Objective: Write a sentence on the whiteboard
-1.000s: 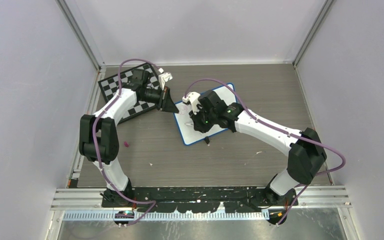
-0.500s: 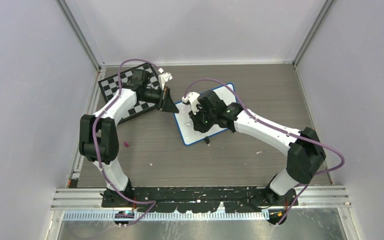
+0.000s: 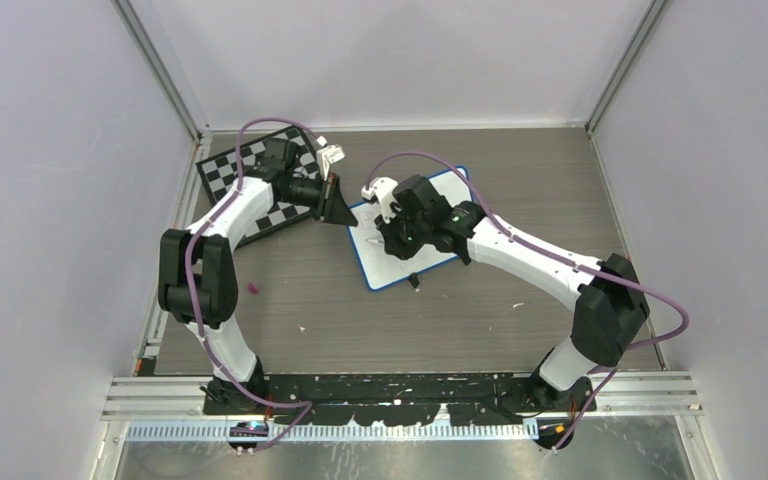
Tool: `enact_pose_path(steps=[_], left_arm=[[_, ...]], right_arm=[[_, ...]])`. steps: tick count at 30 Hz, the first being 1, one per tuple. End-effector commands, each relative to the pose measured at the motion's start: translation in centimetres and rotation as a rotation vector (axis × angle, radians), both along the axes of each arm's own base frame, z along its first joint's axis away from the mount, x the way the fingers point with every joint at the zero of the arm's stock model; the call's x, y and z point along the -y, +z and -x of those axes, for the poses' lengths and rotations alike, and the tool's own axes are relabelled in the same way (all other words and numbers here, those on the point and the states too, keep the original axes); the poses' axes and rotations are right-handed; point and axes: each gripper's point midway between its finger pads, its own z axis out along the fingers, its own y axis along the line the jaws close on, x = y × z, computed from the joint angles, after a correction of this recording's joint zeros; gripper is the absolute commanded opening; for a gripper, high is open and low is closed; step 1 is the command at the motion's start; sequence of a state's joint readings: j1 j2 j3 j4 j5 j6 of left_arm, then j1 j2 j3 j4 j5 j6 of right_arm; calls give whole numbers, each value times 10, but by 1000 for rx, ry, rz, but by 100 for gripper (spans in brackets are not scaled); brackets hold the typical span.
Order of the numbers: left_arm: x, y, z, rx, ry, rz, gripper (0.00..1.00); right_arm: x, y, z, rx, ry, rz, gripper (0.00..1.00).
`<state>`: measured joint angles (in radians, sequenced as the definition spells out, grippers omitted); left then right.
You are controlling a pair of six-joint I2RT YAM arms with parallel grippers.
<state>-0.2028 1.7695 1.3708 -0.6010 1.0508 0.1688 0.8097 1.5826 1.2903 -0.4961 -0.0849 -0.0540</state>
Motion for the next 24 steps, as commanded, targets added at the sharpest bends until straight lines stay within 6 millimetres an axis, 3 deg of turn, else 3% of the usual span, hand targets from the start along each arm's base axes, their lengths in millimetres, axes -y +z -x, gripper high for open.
enact_pose_path(steps=[1,8,16,24], left_arm=[[0,-3,-1,28,-5,-9,0],[0,-3,-2,30,-6,-10,0],[0,-3,-1,35,-7,-15,0],[-1,-3,-1,35,-7,-17,0]], right_arm=[[-11,19,-19,71,-26,-31,0],[-15,14,-14,39,5,-32,0],[-4,-9,-5,5,23,31,0],[10,-20,4,-5,17,68,0]])
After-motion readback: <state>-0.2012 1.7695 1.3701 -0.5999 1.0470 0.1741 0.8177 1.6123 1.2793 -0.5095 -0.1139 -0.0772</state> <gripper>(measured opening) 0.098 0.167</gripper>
